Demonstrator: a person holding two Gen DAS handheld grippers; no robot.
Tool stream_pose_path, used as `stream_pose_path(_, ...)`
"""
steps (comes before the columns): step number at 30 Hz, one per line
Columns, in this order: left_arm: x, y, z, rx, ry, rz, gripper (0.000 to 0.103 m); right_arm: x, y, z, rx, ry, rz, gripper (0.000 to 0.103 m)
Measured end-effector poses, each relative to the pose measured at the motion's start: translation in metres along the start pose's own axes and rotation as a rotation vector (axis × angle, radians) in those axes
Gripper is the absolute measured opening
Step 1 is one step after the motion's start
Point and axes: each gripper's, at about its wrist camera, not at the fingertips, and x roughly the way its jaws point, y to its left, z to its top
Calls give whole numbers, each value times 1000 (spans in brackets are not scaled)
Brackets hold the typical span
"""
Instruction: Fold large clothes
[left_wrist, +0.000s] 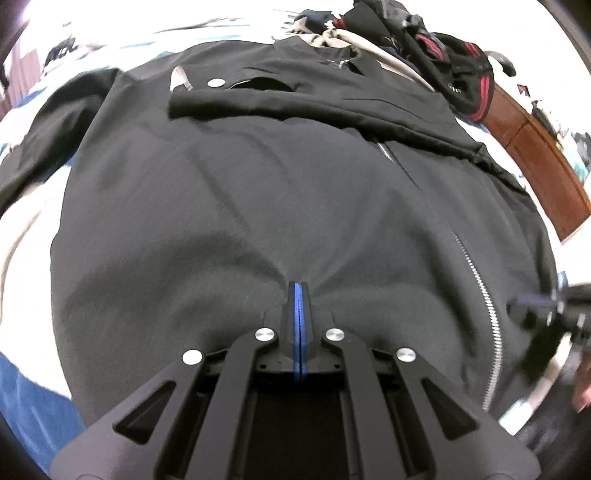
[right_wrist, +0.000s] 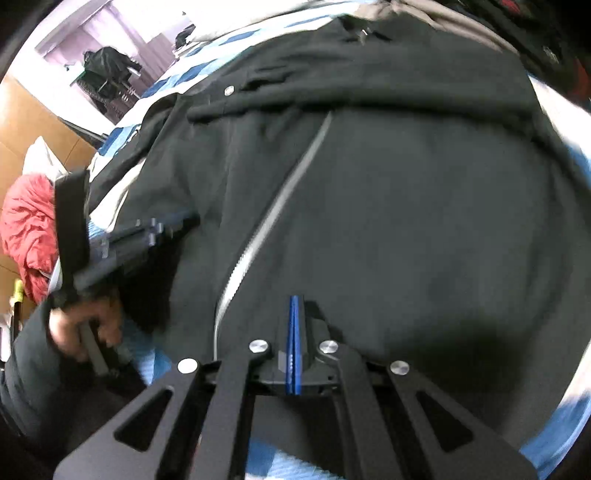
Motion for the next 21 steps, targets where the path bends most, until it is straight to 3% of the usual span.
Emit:
stream_pose_path(3,-2,4,-3,-25,3,-16,3,1,-18,-11,113,-15,27,0)
stream_pose_path(5,0,5,-4,-37,4,-18,3,13,-31,-14,152,24,30,0)
stream_pose_path(11,-2,16,-1,-107,40,-79,3,32,-37,-15,179,55,33,0)
stream_pose_path(15,-26,11,3,-64,29,-20,2,26,-37,-22,131,26,45,0)
stream_pose_path(18,-58,26,7,-103,-29,14,2,24,-36,-27,135,0,43,0)
stream_pose_path(21,-90,52,12,-186,-85,32,19,23,-38,-29,147,-12,52,0)
